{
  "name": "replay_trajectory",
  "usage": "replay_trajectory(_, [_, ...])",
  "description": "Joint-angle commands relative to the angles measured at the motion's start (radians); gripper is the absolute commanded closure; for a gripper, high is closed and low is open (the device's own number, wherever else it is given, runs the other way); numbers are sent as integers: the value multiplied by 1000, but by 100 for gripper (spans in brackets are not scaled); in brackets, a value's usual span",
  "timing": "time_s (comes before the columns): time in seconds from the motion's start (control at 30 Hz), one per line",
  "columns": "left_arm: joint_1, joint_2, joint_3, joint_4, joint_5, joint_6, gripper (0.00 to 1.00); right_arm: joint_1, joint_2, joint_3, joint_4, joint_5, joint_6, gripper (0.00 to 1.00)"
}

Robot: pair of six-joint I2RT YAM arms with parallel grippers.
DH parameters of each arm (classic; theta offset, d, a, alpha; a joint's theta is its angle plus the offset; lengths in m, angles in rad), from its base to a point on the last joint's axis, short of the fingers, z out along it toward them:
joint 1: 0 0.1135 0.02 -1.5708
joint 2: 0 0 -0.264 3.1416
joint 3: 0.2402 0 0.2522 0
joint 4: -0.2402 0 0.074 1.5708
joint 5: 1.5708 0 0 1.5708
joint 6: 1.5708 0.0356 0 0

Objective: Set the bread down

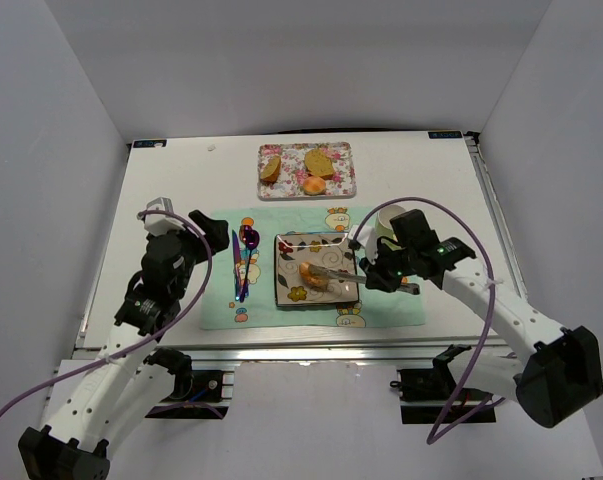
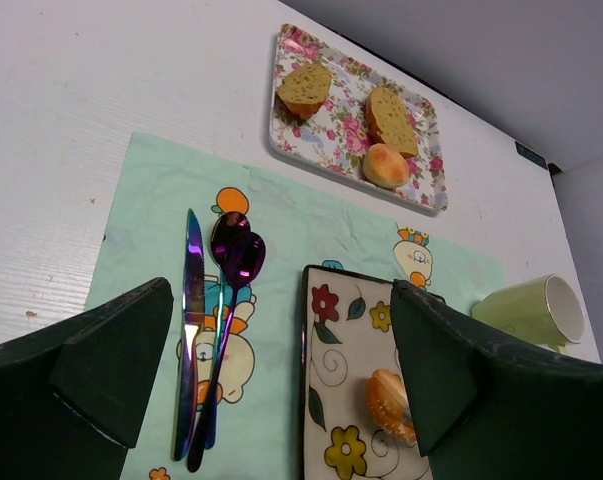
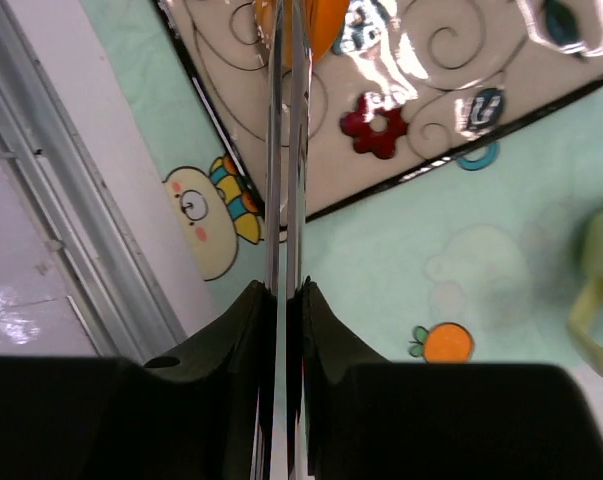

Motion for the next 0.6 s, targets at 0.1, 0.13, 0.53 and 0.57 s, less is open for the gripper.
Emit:
replay_trajectory(0.1, [3, -21, -12, 8, 22, -9, 2, -4, -60, -13, 31, 49, -87, 77])
replay_trajectory(0.13, [5, -25, -13, 8, 20, -9, 2, -2, -61, -16, 29, 48, -96, 71])
replay_trajectory(0.53, [3, -67, -18, -18, 8, -29, 2, -2, -121, 2, 32, -34, -93, 53])
replay_trajectory(0.57, [3, -65, -18, -18, 11, -31, 2, -2, -127, 11, 29, -55, -87, 53])
